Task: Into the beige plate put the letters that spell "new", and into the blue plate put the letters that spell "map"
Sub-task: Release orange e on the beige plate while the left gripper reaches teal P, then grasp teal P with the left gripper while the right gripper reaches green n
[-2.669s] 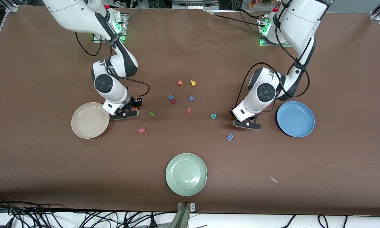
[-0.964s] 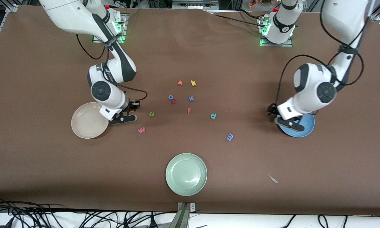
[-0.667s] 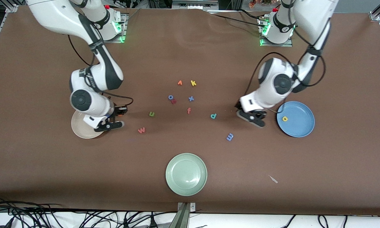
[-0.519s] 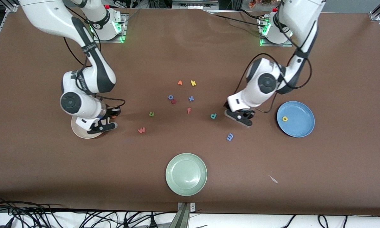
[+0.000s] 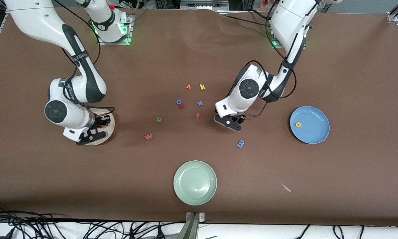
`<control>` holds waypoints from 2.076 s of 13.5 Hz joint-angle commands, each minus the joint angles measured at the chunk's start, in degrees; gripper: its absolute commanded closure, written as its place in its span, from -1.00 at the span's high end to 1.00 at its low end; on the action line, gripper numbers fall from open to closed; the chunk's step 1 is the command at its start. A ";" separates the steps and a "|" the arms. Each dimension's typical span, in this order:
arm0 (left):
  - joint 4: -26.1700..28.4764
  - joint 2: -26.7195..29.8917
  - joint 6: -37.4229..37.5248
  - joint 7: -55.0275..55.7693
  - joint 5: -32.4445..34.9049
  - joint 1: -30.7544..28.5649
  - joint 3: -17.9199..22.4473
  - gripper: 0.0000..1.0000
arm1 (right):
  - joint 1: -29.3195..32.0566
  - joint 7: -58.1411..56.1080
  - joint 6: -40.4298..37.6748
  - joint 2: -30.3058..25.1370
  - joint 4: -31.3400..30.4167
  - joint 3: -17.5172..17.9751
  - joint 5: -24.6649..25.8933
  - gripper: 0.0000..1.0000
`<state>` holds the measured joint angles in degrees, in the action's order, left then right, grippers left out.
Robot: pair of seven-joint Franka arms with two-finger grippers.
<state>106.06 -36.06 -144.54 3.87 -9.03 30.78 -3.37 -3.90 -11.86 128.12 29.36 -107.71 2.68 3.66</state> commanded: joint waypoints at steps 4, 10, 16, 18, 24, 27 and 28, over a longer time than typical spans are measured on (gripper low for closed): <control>-2.69 -2.17 -1.01 1.40 -1.43 1.38 0.82 0.57 | -0.23 1.56 -0.41 0.79 3.47 1.10 -0.23 1.00; -4.11 -3.93 -1.09 3.51 -1.08 2.70 1.08 0.32 | -2.69 16.57 -0.41 3.51 7.60 4.88 -2.25 1.00; -3.93 -4.02 -1.36 2.98 -0.73 2.62 1.17 -0.38 | -9.36 33.72 2.82 5.09 8.04 4.97 -5.41 1.00; -3.76 -4.02 -1.36 2.98 -0.73 2.53 1.43 -0.43 | -11.39 40.04 4.59 5.71 7.96 4.97 -5.50 1.00; 1.14 5.80 4.34 0.89 -0.46 -6.32 1.52 -0.47 | -16.05 54.30 8.81 6.77 5.94 4.97 -5.50 1.00; 10.09 13.62 5.76 -11.31 -0.46 -16.77 1.35 -0.47 | -16.76 56.77 12.84 6.68 2.61 4.97 -5.50 1.00; 13.17 15.74 5.76 -14.30 -0.46 -20.11 1.34 -0.47 | -16.76 56.77 13.29 6.33 1.38 4.97 -5.50 1.00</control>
<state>110.56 -27.00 -138.63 -4.35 -9.02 16.09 -1.12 -20.07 43.86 139.26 36.47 -103.70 7.90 -0.98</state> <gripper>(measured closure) 0.714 0.000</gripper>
